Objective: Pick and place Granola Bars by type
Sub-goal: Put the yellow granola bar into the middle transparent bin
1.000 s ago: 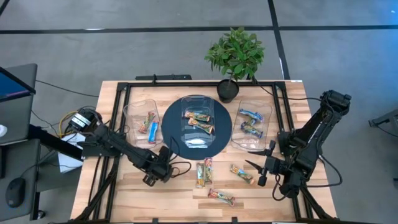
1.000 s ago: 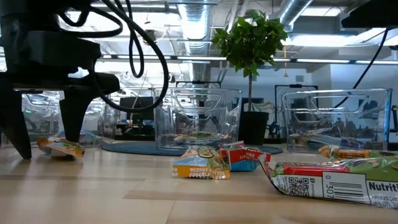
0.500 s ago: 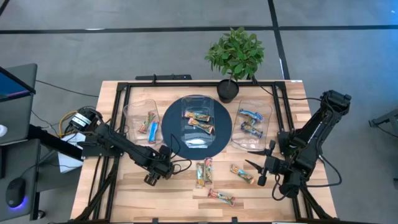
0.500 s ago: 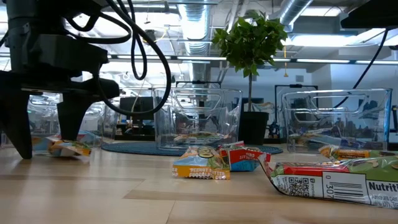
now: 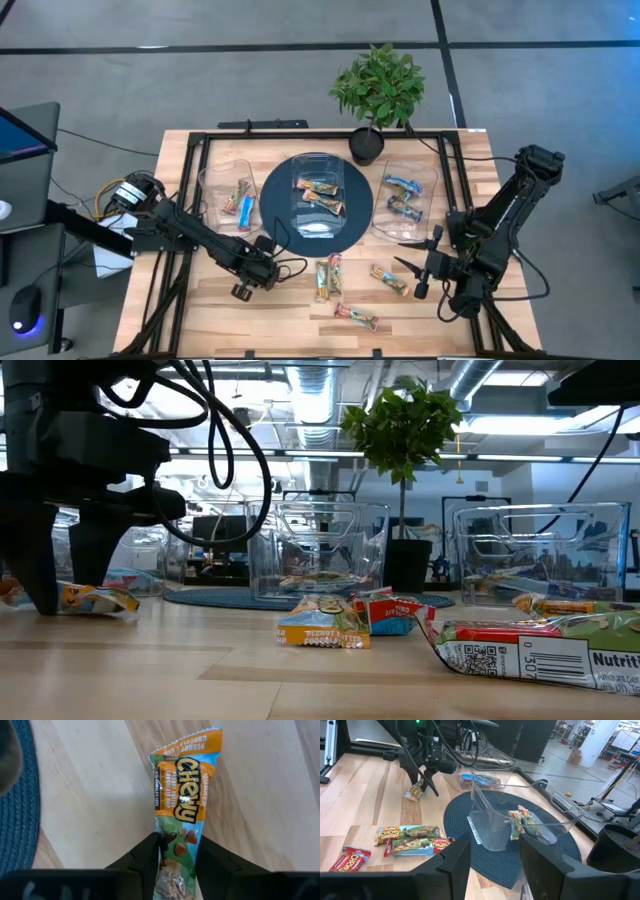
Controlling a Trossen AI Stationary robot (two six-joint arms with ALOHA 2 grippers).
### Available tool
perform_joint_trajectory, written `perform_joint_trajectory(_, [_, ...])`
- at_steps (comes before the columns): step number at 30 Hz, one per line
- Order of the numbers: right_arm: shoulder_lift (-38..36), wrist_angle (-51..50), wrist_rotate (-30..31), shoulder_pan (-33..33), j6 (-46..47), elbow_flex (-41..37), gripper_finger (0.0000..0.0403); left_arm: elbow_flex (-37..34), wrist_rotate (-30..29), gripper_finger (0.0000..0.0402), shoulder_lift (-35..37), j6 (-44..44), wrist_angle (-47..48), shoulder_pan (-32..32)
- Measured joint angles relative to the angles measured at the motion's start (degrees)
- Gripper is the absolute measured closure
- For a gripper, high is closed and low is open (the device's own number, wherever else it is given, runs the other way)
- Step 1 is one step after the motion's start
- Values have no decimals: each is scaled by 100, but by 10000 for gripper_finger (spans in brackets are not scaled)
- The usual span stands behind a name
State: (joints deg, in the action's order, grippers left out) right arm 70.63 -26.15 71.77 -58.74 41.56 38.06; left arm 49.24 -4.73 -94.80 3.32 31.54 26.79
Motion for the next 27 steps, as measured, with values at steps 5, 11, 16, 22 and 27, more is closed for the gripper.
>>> perform_joint_trajectory(5, [0, 0, 2, 0, 0, 0, 244, 11, -50, 299, -13, 220, -588, -8])
perform_joint_trajectory(11, [0, 2, 2, 0, 0, -1, 244, 60, 225, 299, -13, 246, -1171, -4])
perform_joint_trajectory(16, [0, 0, 2, 0, 0, -2, 244, 515, 434, 300, -11, 255, -1224, -6])
perform_joint_trajectory(22, [0, 2, -6, 0, 1, -2, 244, 1161, 494, 300, -9, 196, -1159, 0])
perform_joint_trajectory(27, [0, 2, -128, 0, 2, -2, 244, 1417, 493, 300, 0, 137, -433, 0])
